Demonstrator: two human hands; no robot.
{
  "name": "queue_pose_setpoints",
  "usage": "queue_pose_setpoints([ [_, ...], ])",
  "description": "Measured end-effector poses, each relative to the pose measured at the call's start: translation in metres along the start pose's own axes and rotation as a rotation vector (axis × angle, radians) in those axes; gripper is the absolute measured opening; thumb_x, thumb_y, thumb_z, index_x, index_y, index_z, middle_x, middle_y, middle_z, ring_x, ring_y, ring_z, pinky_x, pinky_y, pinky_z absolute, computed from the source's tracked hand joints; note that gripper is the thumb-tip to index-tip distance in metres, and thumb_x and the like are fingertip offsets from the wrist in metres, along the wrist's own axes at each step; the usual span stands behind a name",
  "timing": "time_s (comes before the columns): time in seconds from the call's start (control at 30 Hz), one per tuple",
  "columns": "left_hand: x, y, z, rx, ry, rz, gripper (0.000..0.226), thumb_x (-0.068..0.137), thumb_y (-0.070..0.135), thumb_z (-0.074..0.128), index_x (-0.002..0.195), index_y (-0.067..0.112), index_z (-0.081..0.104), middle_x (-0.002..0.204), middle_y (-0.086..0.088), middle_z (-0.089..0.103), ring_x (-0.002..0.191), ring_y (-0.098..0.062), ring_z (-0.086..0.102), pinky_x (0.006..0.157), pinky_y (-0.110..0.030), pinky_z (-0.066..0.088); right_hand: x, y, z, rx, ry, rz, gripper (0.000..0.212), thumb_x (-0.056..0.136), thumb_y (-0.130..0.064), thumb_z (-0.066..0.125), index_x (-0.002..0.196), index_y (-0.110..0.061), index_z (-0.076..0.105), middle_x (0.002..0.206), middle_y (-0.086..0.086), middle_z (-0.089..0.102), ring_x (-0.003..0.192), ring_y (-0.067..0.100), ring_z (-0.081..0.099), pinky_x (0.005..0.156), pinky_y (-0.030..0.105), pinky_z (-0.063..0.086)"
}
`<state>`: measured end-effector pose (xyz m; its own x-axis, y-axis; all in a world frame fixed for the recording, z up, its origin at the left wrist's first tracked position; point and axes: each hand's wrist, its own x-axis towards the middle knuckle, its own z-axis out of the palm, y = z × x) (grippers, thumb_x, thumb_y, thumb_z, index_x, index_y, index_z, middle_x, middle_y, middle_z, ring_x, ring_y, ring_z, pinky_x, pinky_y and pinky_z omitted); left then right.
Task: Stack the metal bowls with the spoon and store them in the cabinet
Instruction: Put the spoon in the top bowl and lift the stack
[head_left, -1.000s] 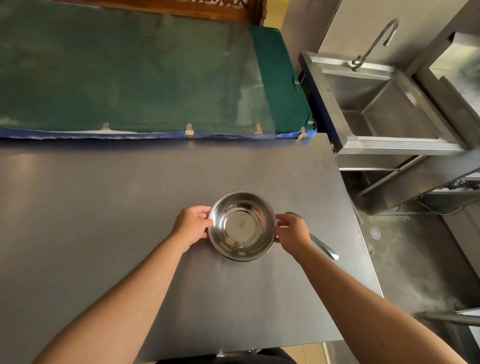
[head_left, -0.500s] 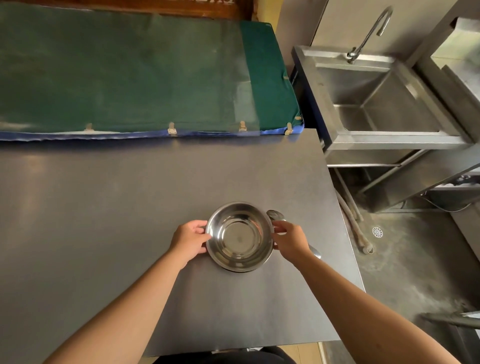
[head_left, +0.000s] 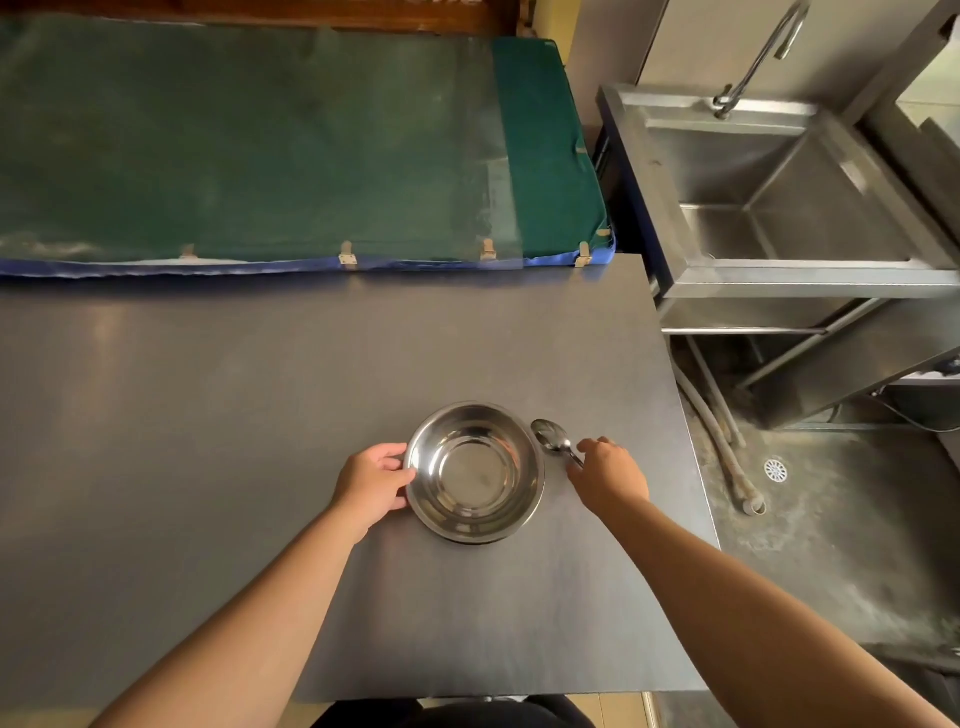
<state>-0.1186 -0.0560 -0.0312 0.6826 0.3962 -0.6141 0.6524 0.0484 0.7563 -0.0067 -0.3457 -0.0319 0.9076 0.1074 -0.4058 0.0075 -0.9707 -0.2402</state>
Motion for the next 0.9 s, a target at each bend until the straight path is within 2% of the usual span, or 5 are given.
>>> queue_pose_setpoints([
  [0.2,-0.002,-0.001,-0.001,0.008,-0.001,-0.013,0.045,0.088,0.003,0.068,0.131,0.014,0.061,0.105,-0.004,0.064,0.092,-0.016,0.067,0.055,-0.020,0.057,0.001,0.004,0.009,-0.105,0.020,-0.032,0.023,0.094,-0.008,0.045,0.100,-0.010,0.068,0.103,0.009,0.063,0.102,0.031,0.057,0.067,0.033,0.041],
  [0.3,-0.003,-0.002,-0.003,0.013,-0.003,-0.013,0.045,0.088,0.004,0.069,0.131,0.015,0.061,0.105,-0.004,0.063,0.094,-0.018,0.068,0.057,-0.022,0.058,0.000,0.008,0.006,-0.122,0.007,0.000,0.017,0.090,-0.007,0.045,0.091,-0.011,0.062,0.098,0.010,0.064,0.086,0.031,0.057,0.064,0.032,0.040],
  [0.47,-0.004,-0.002,-0.004,0.015,-0.017,-0.009,0.045,0.087,0.003,0.069,0.130,0.014,0.061,0.108,-0.009,0.064,0.097,-0.021,0.068,0.065,-0.029,0.060,-0.010,0.013,-0.009,-0.113,0.063,0.020,0.015,0.088,-0.009,0.049,0.096,-0.013,0.062,0.082,0.007,0.061,0.070,0.031,0.052,0.060,0.032,0.041],
  [0.7,-0.004,0.000,-0.004,0.007,-0.025,-0.009,0.042,0.088,0.000,0.068,0.128,0.013,0.062,0.108,-0.013,0.064,0.096,-0.024,0.068,0.067,-0.033,0.061,-0.023,-0.016,-0.033,-0.002,0.190,-0.143,0.010,0.088,-0.015,0.057,0.094,-0.014,0.064,0.087,0.010,0.069,0.070,0.031,0.051,0.059,0.031,0.039],
  [0.9,-0.002,-0.001,-0.005,-0.019,-0.029,-0.026,0.043,0.089,0.000,0.067,0.130,0.011,0.062,0.109,-0.014,0.066,0.099,-0.027,0.068,0.073,-0.038,0.062,-0.029,-0.061,-0.018,-0.031,0.137,-0.311,0.017,0.094,-0.024,0.056,0.098,-0.012,0.067,0.097,0.011,0.071,0.087,0.037,0.064,0.063,0.033,0.042],
])
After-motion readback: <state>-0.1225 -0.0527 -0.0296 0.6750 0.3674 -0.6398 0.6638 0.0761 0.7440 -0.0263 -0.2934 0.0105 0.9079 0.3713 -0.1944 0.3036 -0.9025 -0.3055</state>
